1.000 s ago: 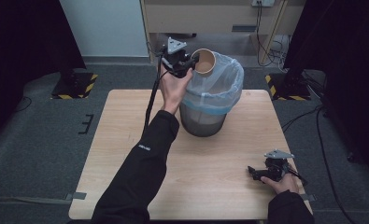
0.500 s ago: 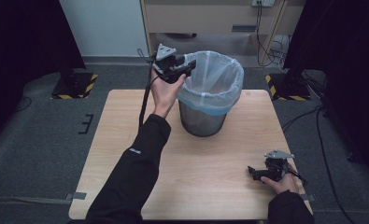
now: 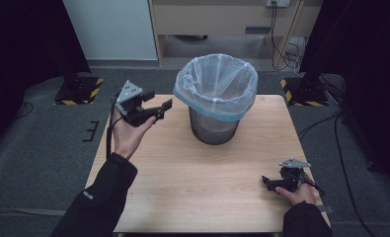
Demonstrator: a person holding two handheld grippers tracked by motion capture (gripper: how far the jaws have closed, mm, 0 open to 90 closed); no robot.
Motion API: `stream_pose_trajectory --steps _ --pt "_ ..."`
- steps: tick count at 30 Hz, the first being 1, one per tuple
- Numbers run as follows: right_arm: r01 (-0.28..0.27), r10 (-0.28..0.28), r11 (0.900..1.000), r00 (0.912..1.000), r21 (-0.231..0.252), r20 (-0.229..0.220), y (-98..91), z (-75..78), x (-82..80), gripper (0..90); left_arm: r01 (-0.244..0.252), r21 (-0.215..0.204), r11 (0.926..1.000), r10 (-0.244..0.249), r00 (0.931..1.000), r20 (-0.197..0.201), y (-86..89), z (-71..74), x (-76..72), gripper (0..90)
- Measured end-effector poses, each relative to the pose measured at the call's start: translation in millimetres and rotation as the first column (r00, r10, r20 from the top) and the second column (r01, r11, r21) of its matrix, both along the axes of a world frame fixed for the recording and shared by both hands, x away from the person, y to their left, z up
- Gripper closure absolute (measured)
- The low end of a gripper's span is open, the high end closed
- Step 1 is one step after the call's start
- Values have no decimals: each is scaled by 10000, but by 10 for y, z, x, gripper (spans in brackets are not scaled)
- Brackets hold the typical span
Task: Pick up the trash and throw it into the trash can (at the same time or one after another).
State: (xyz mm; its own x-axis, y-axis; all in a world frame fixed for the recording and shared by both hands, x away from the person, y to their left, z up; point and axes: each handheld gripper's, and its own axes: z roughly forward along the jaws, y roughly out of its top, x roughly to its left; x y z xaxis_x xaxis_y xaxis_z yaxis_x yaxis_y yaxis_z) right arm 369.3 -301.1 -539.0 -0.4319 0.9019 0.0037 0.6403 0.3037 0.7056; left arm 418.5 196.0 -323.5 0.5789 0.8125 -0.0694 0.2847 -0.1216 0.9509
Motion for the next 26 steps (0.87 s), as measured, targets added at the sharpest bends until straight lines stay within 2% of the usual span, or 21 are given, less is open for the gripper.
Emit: stream_pose_trajectory --steps 2,4,5,6,8,11,13,14,15,17,18,21,22,23,24,25,26 --pt "3 -3 10000 10000 -3 4 1 0 0 7 199 293 9994 -188 9991 -376 81 -185 -127 238" --pt "5 -5 10000 10000 -4 -3 1 0 -1 7 334 172 9993 -321 9969 -713 164 -410 -255 231" --pt "3 -3 10000 10000 -1 -1 1 0 0 7 389 101 9992 -376 9938 -1050 219 -567 -325 225" --pt "3 -3 10000 10000 -2 -1 1 0 0 7 417 132 9990 -395 9901 -1345 252 -662 -362 219" --pt "3 -3 10000 10000 -4 1 1 0 0 7 293 377 9989 -217 9819 -1883 349 -921 -453 216" --pt "4 -4 10000 10000 -3 1 1 0 0 7 76 875 9961 171 9605 -2776 534 -1290 -567 209" --pt "4 -4 10000 10000 -2 0 1 0 0 7 -138 1110 9937 473 9511 -3053 637 -1452 -614 207" --pt "3 -3 10000 10000 -3 1 1 0 0 7 -242 1197 9925 623 9434 -3258 696 -1533 -634 201" --pt "1 -1 10000 10000 -4 1 1 0 0 7 -343 1284 9911 789 9294 -3606 770 -1611 -647 203" --pt "1 -1 10000 10000 -3 2 1 0 0 7 -535 1651 9848 1152 9131 -3911 858 -1672 -654 199" --pt "2 -2 10000 10000 -3 -2 1 0 -1 7 -611 1902 9798 1327 9107 -3912 901 -1690 -660 194" --pt "9 -9 10000 10000 3 19 5 0 -4 7 -892 2202 9714 1742 8979 -4043 1006 -1737 -689 176" --pt "7 -7 10000 10000 4 19 6 0 -4 7 -928 2326 9681 1835 8950 -4065 1023 -1748 -696 172" --pt "4 -4 10000 10000 5 18 6 0 -5 7 -928 2326 9681 1835 8950 -4065 1023 -1748 -696 172" --pt "3 -3 10000 10000 17 16 8 0 -6 7 -928 2641 9600 2001 8873 -4156 1055 -1781 -705 170" --pt "-2 2 10000 10000 18 17 8 0 -6 7 -909 2763 9568 2053 8840 -4200 1067 -1793 -705 168" --pt "-4 4 10000 10000 18 11 8 0 -6 7 -909 2763 9568 2053 8840 -4200 1067 -1793 -705 167"
